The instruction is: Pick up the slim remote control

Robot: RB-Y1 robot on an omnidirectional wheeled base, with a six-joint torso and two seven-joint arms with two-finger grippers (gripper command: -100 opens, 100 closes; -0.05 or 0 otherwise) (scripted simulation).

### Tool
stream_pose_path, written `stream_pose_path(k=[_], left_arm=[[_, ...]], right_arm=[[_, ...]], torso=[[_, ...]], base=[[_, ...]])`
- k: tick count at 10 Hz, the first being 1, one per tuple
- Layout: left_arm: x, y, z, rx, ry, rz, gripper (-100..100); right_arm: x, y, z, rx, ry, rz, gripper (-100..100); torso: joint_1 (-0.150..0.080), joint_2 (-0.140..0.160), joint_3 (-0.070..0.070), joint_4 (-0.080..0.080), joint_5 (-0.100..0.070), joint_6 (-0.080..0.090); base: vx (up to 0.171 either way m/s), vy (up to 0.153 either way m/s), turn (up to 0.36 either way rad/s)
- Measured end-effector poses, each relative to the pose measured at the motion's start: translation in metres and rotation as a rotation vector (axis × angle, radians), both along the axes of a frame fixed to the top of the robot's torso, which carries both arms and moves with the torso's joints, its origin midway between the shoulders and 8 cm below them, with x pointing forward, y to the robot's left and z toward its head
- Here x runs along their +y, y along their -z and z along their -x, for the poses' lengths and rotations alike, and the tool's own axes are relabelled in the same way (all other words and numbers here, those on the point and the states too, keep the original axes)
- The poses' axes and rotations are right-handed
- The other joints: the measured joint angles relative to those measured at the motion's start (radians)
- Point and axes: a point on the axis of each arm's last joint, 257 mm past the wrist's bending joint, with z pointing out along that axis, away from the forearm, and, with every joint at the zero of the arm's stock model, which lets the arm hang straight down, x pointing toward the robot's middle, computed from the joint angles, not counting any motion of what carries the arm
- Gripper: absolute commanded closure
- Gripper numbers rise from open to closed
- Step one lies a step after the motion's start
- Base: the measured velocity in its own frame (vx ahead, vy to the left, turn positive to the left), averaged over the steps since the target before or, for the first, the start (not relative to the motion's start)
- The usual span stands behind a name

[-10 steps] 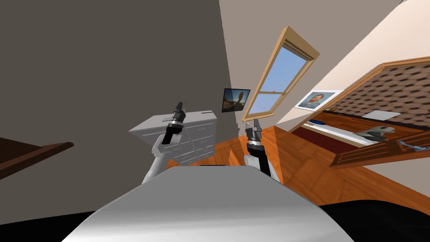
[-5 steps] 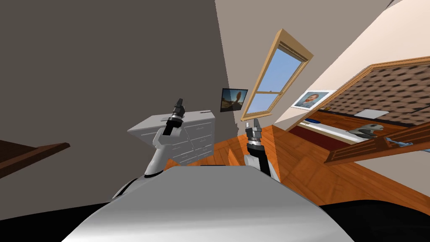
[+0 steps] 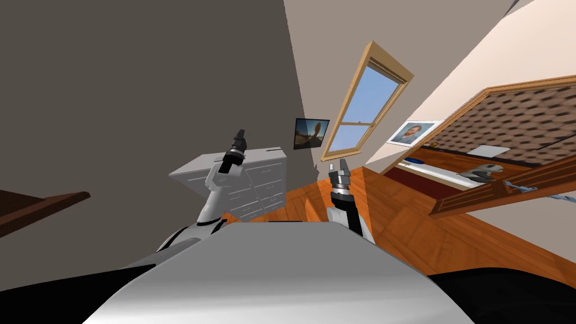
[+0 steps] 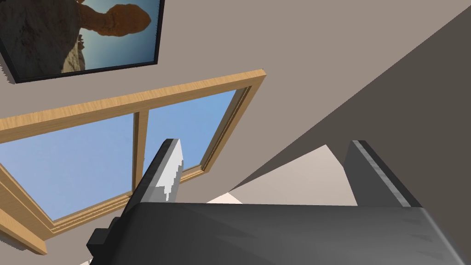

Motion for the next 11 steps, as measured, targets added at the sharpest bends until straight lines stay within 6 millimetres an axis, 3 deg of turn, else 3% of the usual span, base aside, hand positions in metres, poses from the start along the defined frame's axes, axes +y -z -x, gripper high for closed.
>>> stream_pose_path(k=[11], left_arm=[[0.048,-0.031,-0.065,0.163,-0.131,0.054,-100]], right_arm=[[0.0,0.0,0.0,0.0,0.0,0.0,0]], torso=[[0.001,-0.001,0.0,0.0,0.0,0.0]], base=[[-0.025,-0.015,-0.022]])
